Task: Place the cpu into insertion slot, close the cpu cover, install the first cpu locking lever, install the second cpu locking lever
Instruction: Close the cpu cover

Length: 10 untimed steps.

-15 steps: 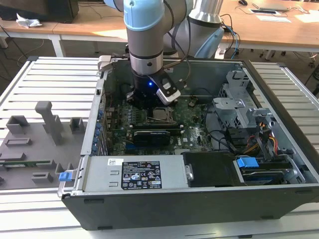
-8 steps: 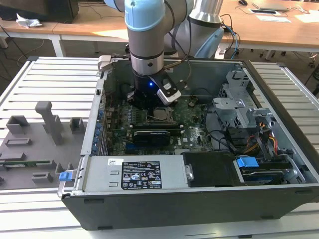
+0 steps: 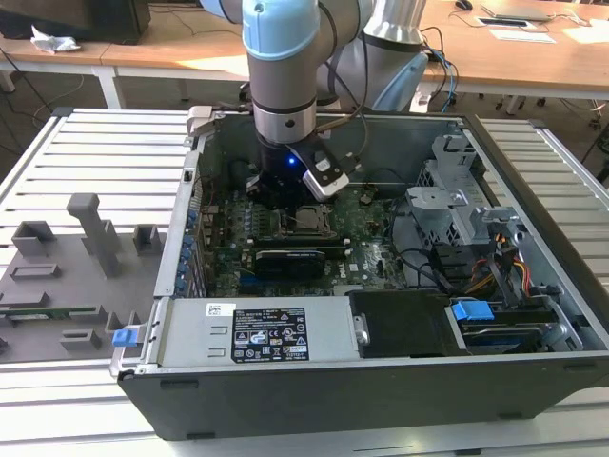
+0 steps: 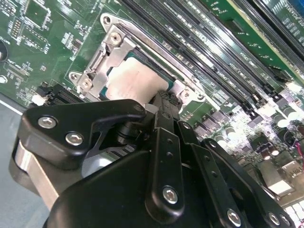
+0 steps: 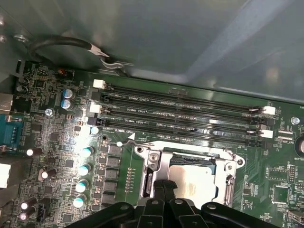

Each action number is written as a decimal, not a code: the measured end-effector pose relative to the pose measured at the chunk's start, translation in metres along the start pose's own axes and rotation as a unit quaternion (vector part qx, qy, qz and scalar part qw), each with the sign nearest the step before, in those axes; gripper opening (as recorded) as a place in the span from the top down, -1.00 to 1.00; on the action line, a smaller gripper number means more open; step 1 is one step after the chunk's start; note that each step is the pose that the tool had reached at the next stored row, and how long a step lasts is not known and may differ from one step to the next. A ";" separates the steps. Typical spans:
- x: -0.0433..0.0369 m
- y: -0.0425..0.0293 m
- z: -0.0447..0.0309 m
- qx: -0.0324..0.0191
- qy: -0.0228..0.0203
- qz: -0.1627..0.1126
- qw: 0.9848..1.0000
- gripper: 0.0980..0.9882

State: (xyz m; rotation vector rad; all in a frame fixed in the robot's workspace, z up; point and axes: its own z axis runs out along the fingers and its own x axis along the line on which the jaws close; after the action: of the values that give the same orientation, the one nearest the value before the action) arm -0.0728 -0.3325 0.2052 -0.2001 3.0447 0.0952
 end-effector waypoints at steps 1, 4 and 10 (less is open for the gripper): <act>-0.0002 -0.0001 0.0000 0.000 0.000 0.000 1.000 0.98; -0.0002 -0.0001 -0.0001 0.000 0.000 0.000 1.000 0.98; -0.0011 0.0004 -0.0081 0.000 0.000 0.000 1.000 0.98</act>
State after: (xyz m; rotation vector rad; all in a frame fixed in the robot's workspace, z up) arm -0.0725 -0.3325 0.2134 -0.1997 3.0450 0.0949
